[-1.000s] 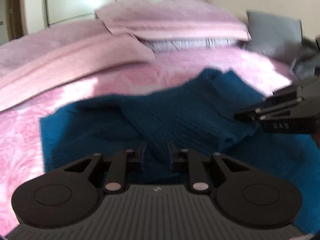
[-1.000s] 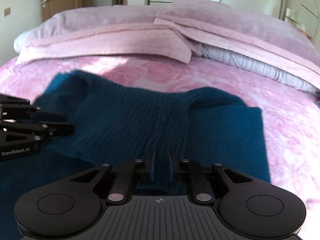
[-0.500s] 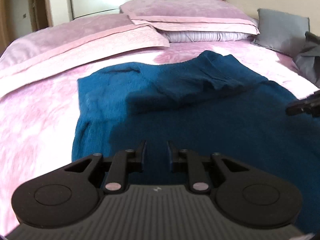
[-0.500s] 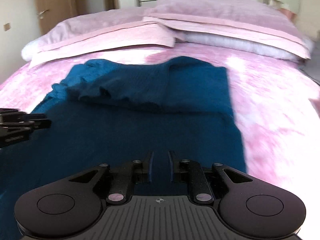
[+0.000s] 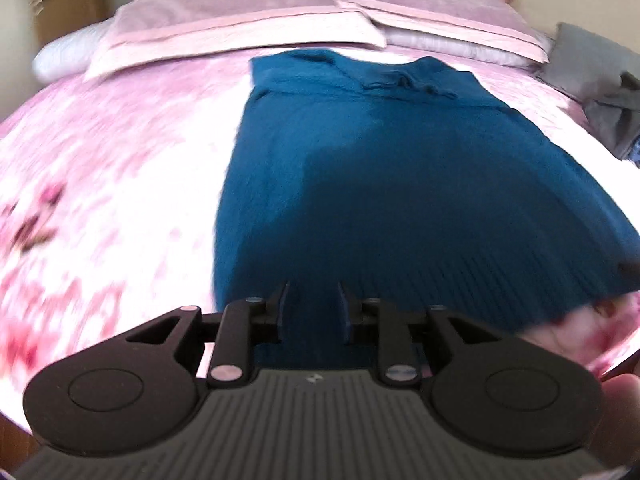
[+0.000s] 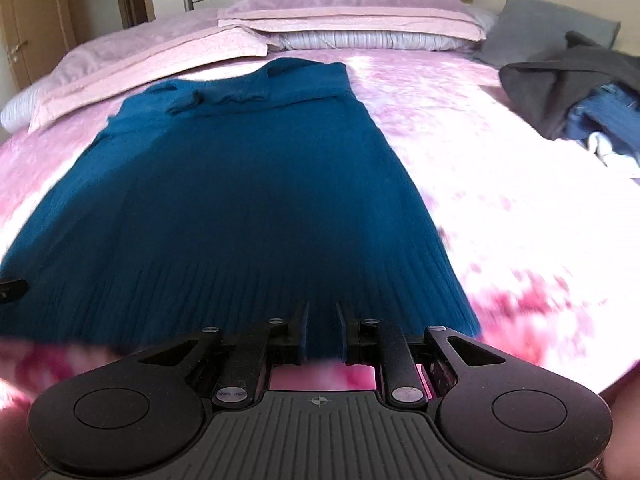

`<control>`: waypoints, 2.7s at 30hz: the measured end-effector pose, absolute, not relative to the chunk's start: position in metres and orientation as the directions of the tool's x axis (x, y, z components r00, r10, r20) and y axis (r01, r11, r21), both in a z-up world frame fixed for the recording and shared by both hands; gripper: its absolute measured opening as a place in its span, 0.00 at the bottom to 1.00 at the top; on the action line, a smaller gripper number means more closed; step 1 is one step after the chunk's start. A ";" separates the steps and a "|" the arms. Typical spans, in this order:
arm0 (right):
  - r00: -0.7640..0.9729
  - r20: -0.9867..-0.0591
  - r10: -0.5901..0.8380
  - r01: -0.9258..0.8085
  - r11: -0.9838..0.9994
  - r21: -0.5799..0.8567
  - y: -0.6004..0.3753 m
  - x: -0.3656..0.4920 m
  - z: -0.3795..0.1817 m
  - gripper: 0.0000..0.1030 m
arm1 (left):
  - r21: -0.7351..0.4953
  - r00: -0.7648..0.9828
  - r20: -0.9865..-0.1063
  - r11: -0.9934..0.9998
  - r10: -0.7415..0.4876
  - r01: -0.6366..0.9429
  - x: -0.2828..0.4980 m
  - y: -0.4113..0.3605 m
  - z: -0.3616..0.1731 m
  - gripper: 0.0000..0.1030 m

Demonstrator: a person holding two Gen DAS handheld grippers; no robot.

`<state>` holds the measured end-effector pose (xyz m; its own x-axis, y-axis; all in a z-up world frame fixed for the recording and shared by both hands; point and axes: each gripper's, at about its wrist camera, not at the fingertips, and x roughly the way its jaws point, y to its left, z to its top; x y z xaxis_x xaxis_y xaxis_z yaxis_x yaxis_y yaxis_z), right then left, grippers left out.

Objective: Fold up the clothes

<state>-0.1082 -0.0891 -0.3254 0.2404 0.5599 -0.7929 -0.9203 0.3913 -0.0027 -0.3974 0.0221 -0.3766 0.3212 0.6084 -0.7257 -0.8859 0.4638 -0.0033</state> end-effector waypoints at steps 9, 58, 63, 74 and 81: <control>0.160 -0.772 0.615 -0.931 0.353 0.088 -0.134 -0.145 -0.278 0.31 | 0.056 0.291 -0.653 0.428 0.699 -0.902 -0.412 -0.051 -0.318 0.35; 0.195 -0.676 0.710 -0.937 0.340 0.086 -0.195 -0.205 -0.232 0.68 | 0.108 0.309 -0.570 0.442 0.762 -0.891 -0.403 -0.127 -0.277 0.64; 0.155 -0.678 0.719 -0.950 0.297 0.098 -0.179 -0.201 -0.241 0.68 | 0.121 0.258 -0.569 0.390 0.781 -0.913 -0.404 -0.126 -0.276 0.68; 0.102 -0.683 0.723 -0.979 0.197 0.062 -0.153 -0.200 -0.252 0.68 | 0.113 0.169 -0.601 0.292 0.781 -0.950 -0.412 -0.115 -0.287 0.74; 0.107 -0.702 0.705 -0.985 0.170 0.021 -0.141 -0.200 -0.260 0.68 | 0.088 0.198 -0.617 0.317 0.761 -0.944 -0.411 -0.107 -0.299 0.74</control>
